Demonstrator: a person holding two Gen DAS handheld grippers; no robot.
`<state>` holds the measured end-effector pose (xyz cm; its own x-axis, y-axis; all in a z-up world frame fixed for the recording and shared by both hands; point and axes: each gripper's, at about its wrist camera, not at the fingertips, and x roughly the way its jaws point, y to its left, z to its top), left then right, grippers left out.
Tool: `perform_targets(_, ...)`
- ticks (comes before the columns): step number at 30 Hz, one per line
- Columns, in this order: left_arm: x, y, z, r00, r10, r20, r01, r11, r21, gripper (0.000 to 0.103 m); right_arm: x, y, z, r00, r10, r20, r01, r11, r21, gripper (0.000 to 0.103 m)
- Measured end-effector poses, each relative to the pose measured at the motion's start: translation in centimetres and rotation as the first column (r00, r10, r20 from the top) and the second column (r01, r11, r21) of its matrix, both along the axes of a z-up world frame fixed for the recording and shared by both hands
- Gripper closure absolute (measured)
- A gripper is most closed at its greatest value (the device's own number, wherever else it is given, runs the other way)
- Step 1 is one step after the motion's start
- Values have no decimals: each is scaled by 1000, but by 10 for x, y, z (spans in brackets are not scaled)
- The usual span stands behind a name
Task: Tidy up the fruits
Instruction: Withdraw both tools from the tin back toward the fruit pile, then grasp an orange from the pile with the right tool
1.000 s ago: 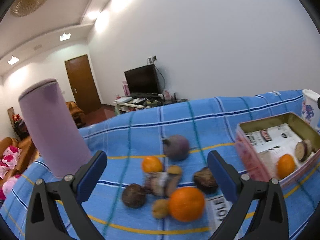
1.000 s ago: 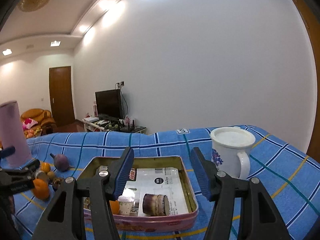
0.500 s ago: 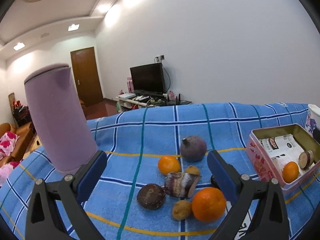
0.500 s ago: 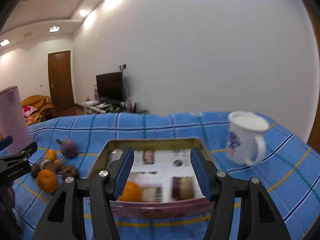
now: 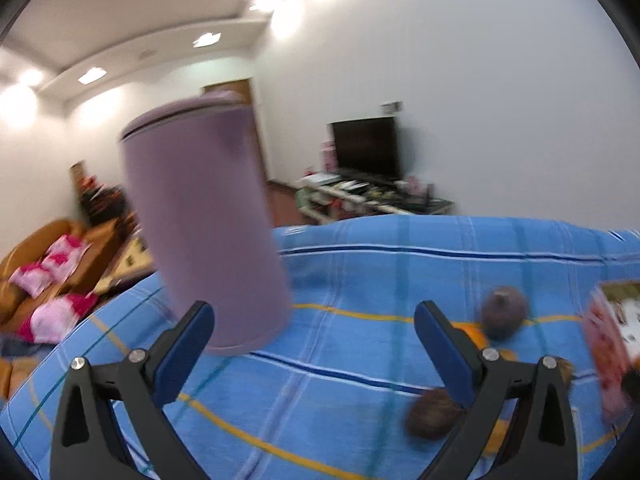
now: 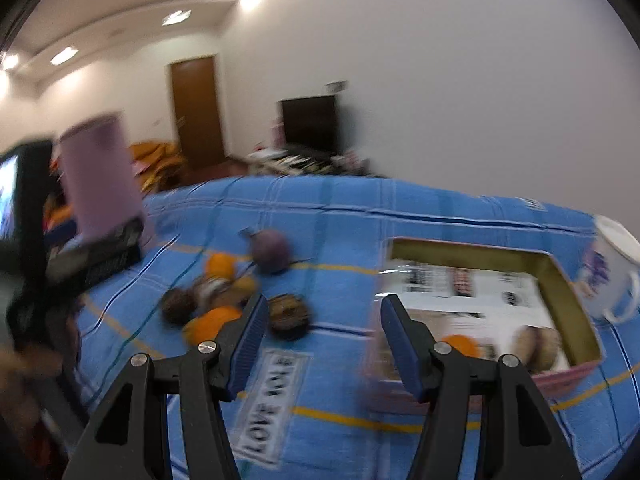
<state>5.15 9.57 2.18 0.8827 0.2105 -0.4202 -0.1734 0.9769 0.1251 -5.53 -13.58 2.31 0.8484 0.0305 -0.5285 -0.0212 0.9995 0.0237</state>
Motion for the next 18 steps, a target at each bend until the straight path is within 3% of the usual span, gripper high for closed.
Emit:
perform_targets(4, 7, 16, -4, 998, 57, -36, -57, 998, 12, 1, 13, 22, -10, 992, 94, -79, -92, 995, 23, 43)
perform_targets(6, 11, 16, -8, 996, 56, -67, -55, 998, 17, 1, 23, 25, -16, 981, 141, -132, -131, 988, 88, 53)
perform_targets(11, 13, 17, -14, 993, 27, -115, -27, 1000, -1, 1, 44, 28, -33, 953, 193, -233, -139, 963, 229, 54)
perform_targets(18, 21, 13, -23, 982, -7, -189, 10, 1000, 15, 1, 57, 30, -40, 956, 170, -241, -107, 962, 251, 54)
